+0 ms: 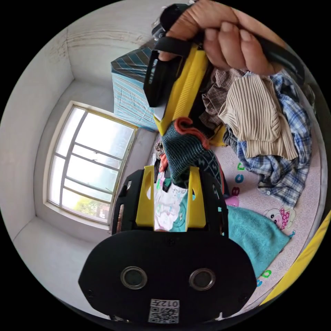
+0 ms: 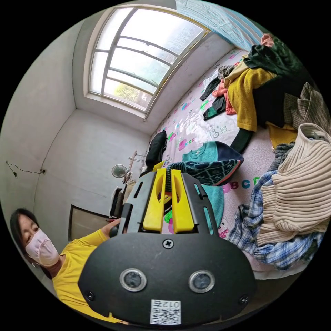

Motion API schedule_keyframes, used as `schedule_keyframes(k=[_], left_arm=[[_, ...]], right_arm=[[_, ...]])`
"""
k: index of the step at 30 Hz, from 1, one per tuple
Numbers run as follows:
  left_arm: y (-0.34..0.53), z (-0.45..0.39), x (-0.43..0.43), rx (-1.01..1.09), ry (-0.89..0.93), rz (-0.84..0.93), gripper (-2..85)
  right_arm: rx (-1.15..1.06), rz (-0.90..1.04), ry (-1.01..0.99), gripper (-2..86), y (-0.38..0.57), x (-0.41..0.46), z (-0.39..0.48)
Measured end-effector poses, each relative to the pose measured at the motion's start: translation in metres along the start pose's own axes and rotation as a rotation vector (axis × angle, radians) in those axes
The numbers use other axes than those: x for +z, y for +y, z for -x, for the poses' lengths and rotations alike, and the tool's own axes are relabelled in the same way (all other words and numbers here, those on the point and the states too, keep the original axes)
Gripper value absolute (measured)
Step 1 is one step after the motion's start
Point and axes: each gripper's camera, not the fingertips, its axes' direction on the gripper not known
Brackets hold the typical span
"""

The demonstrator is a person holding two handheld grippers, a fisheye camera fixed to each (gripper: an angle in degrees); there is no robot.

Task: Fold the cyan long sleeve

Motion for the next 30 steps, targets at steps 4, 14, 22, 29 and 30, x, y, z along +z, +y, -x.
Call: schedule_keyframes(k=[4, 14, 22, 29, 30], left_arm=[[-0.014, 0.024, 0.024, -0.041, 0.099, 0.025, 1.3], [0.011, 0.2, 0.21, -0.732, 1.059, 0.299, -0.4], [0.08, 0.244, 0.318, -1.084, 1.298, 0.276, -0.4], [0.132, 0.243, 0.38, -1.263, 1.457, 0.197, -0.4], [0.147, 0.248, 0.389, -1.298, 1.48, 0.166, -0.3]], right_arm=[[-0.008, 0.012, -0.028, 2.0, -0.021, -0.019, -0.013], [0.087, -0.233, -0.146, 1.1, -0.042, -0.079, -0.096], [0.294, 0.046, -0.133, 0.8, -0.013, 0.076, -0.172], [0.619, -0.145, -0.334, 0.7, -0.041, 0.188, -0.225], [0.707, -0.222, -0.396, 0.8, -0.045, 0.202, -0.238]])
